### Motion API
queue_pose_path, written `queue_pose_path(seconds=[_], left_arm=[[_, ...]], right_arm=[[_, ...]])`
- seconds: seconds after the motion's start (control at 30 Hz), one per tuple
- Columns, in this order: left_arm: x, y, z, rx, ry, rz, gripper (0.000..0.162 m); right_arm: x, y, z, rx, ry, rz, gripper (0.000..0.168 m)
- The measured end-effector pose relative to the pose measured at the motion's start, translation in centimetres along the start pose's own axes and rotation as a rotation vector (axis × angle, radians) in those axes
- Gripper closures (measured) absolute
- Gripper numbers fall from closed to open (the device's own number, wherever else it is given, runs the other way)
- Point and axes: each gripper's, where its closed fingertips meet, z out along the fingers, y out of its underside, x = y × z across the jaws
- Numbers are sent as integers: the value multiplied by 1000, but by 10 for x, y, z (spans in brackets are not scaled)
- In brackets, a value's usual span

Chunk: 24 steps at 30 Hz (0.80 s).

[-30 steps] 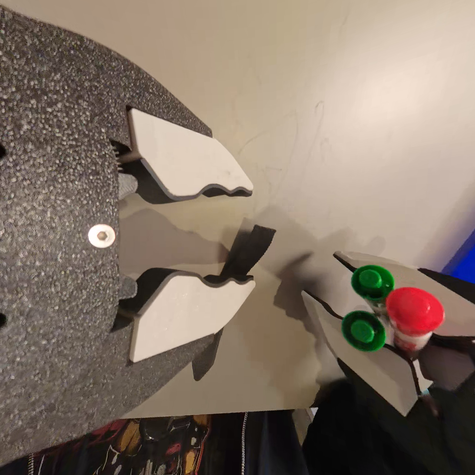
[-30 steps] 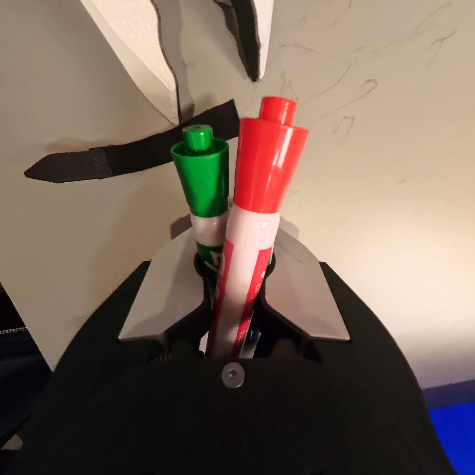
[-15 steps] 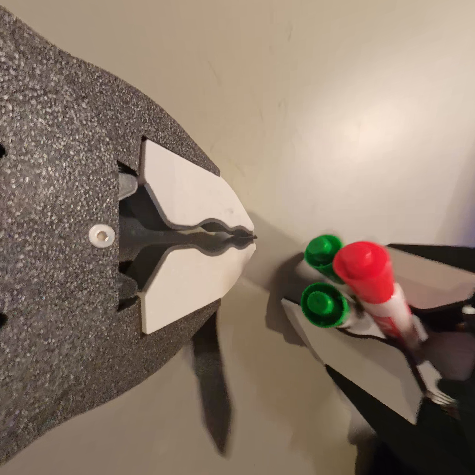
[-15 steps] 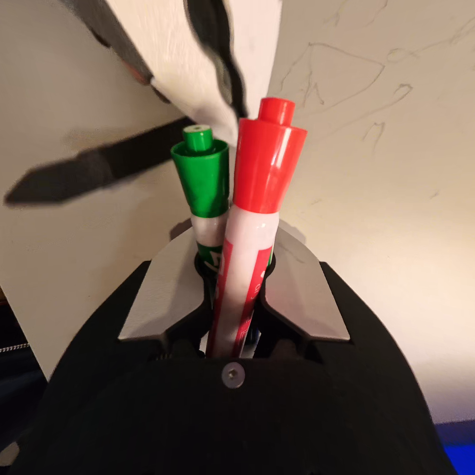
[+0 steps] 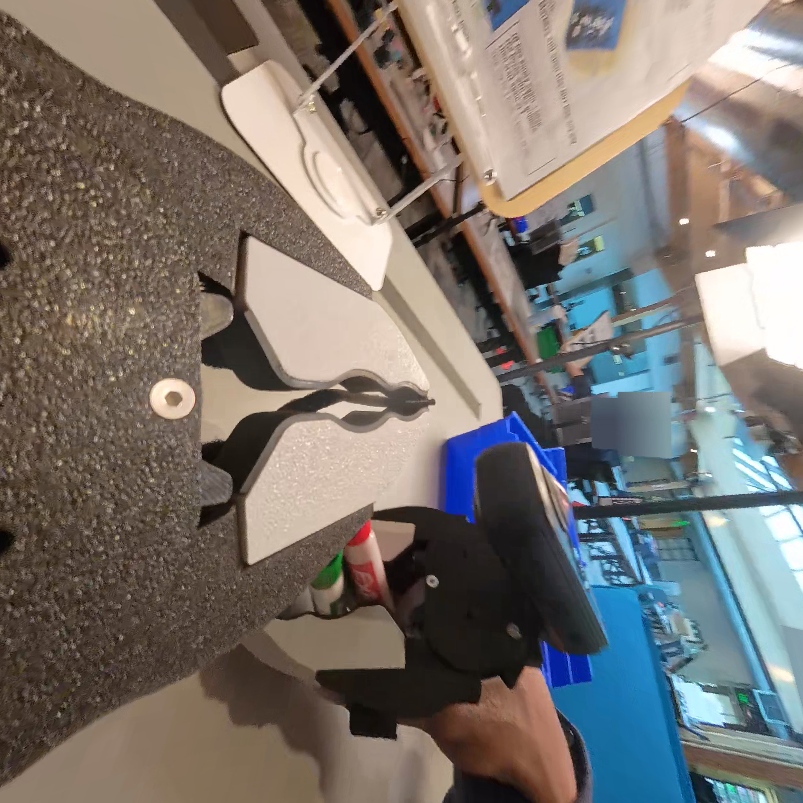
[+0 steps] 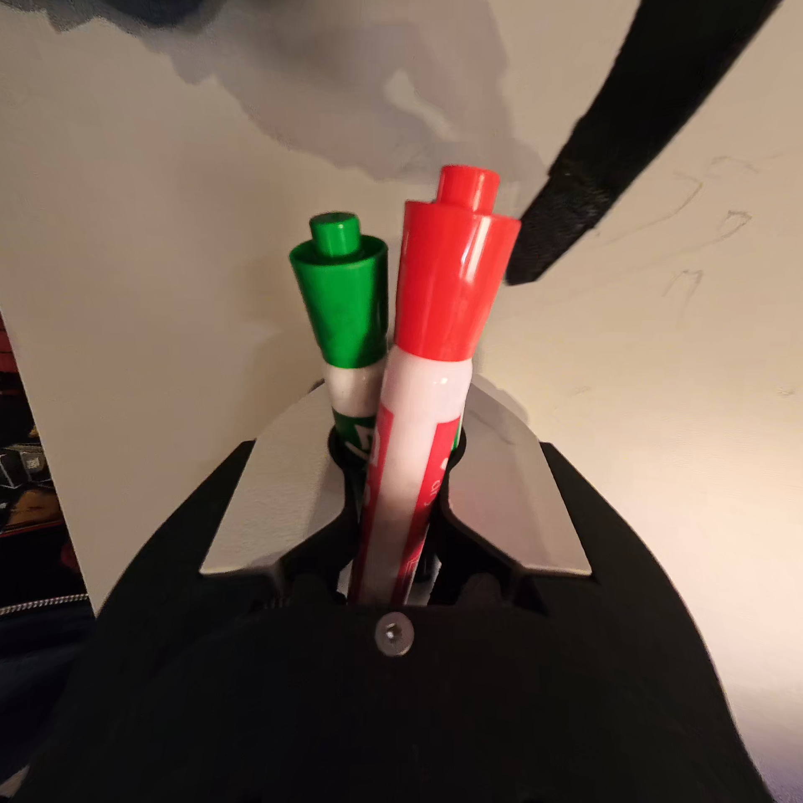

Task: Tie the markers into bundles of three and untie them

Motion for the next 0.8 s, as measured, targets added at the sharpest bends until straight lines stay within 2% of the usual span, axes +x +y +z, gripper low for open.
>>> queue_pose_path(seconds=[0.2, 0.5, 0.8], left_arm=[[31, -23, -12, 201, 66, 192, 160], [63, -31, -30, 294, 95, 528, 160], [110, -30, -30, 341, 130, 889, 160]], right_arm=[[-7, 1, 6, -9, -31, -11, 128], [-6, 4, 5, -33, -15, -22, 128], [-9, 10, 4, -114, 32, -75, 129]])
